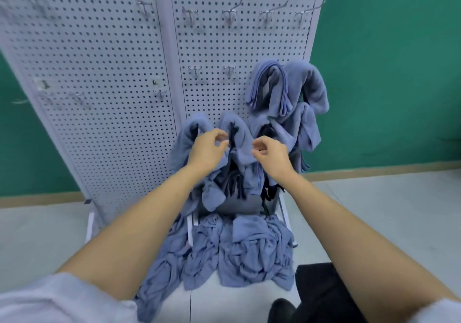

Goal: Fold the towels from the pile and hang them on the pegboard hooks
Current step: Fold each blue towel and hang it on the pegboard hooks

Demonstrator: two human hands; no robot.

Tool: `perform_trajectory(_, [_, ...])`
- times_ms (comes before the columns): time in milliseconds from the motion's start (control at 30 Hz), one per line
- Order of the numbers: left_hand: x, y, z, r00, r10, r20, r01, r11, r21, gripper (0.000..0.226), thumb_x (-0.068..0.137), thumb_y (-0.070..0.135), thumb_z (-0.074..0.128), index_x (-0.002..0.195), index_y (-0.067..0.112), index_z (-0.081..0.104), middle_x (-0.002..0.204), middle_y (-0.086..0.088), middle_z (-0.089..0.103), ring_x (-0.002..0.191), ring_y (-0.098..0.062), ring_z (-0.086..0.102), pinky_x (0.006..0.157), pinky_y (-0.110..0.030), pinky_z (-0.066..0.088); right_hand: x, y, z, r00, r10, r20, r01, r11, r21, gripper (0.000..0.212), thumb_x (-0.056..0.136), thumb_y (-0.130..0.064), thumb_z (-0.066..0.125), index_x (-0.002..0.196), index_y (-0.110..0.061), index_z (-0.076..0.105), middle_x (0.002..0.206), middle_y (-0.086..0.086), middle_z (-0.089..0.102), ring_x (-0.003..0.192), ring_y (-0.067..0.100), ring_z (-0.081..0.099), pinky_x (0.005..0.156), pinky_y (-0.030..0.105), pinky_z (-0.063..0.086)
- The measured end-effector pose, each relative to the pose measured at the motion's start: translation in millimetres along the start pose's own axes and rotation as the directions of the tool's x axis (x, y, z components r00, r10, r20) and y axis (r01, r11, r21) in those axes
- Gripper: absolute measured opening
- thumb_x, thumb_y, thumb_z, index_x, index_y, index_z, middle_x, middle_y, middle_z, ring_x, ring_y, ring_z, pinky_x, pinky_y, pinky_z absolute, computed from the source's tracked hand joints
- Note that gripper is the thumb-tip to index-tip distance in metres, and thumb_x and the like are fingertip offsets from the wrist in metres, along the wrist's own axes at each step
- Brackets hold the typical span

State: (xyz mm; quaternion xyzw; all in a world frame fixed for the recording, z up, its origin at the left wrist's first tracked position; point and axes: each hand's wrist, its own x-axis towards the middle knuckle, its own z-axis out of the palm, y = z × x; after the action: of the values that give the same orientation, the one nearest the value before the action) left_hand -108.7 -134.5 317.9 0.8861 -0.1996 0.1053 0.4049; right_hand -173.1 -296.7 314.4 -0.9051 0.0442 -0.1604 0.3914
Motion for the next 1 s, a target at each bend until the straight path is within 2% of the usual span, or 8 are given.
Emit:
perform_trajectory(200, [-78.5,-98.5,24.4,0.976,-0.196,0.097,0.194,0.981,0.027,0.015,0.095,0.016,0.056,0.103,0.011,0.068,0.105,-0.005,0.069,0.091,-0.017,0.059,0.084,-0.029,0.047,-52.5,39.4,102.9,0.973,0.088,0.216,-0.081,0.996,-0.039,0.019,0.096,-0.012,0.057,0.113,-0.005,0.062,0.110,0.013,0.065,0.094,0.020,0.058,0.090,0.029,0.048])
perform_trajectory(300, [-106.7,-145.0,46.7,0.941,-0.292,0.169,0.286,0.956,0.062,0.016,0.096,0.017,0.054,0.103,0.010,0.067,0.105,-0.006,0.067,0.095,-0.019,0.058,0.085,-0.032,0.047,-67.0,70.0,150.2,0.941,0.157,0.300,-0.145,0.987,-0.063,0.018,0.096,-0.009,0.054,0.111,-0.004,0.063,0.107,0.015,0.066,0.096,0.025,0.060,0.089,0.035,0.049])
perform_trajectory(467, [-131.7,-206.8,101.7,0.867,-0.407,0.287,0.403,0.912,0.075,0.010,0.093,0.012,0.056,0.088,0.014,0.065,0.093,-0.006,0.066,0.086,-0.017,0.057,0.087,-0.036,0.049,-78.1,138.8,203.9,0.871,0.298,0.390,-0.257,0.954,-0.153,0.023,0.097,-0.002,0.043,0.100,0.010,0.062,0.098,0.033,0.059,0.073,0.038,0.046,0.075,0.047,0.047])
perform_trajectory(600, [-133.0,-236.0,153.8,0.812,-0.451,0.370,0.462,0.885,0.064,0.011,0.090,0.010,0.060,0.091,0.008,0.070,0.095,-0.007,0.071,0.087,-0.018,0.063,0.085,-0.033,0.051,-69.4,189.1,218.8,0.812,0.419,0.406,-0.350,0.907,-0.236,0.020,0.093,0.002,0.044,0.103,0.011,0.059,0.100,0.035,0.060,0.076,0.039,0.050,0.064,0.031,0.036])
perform_trajectory(700, [-124.6,-246.1,194.8,0.778,-0.471,0.416,0.505,0.863,0.033,0.013,0.087,0.005,0.061,0.096,0.006,0.070,0.089,-0.007,0.069,0.084,-0.020,0.063,0.079,-0.027,0.052,-54.0,223.4,220.1,0.852,0.382,0.358,-0.277,0.909,-0.312,0.025,0.092,0.000,0.048,0.112,-0.003,0.061,0.108,0.019,0.063,0.098,0.031,0.056,0.078,0.036,0.048])
perform_trajectory(833, [-106.2,-243.9,244.6,0.755,-0.434,0.491,0.507,0.862,-0.018,0.032,0.081,0.004,0.070,0.112,0.004,0.062,0.099,-0.008,0.062,0.087,-0.016,0.056,0.083,-0.026,0.049,-37.0,258.6,217.4,0.876,0.311,0.369,-0.135,0.892,-0.431,0.037,0.090,-0.003,0.052,0.127,-0.008,0.057,0.128,0.010,0.052,0.124,0.029,0.042,0.097,0.038,0.041])
perform_trajectory(900, [-100.3,-240.7,264.4,0.759,-0.413,0.503,0.475,0.880,0.005,0.037,0.079,0.008,0.073,0.114,0.008,0.061,0.105,-0.008,0.062,0.090,-0.019,0.059,0.084,-0.030,0.050,-31.9,272.0,216.3,0.860,0.323,0.395,-0.087,0.855,-0.511,0.036,0.090,-0.007,0.052,0.125,-0.012,0.060,0.125,0.009,0.056,0.122,0.031,0.043,0.095,0.035,0.041])
perform_trajectory(1000, [-95.1,-239.3,282.2,0.775,-0.401,0.488,0.450,0.893,0.018,0.019,0.079,0.008,0.071,0.097,0.013,0.065,0.098,-0.007,0.066,0.088,-0.022,0.061,0.081,-0.036,0.052,-27.8,279.5,212.0,0.873,0.314,0.374,-0.074,0.841,-0.536,0.015,0.088,-0.009,0.052,0.090,-0.015,0.066,0.094,0.008,0.060,0.097,0.030,0.052,0.077,0.032,0.040])
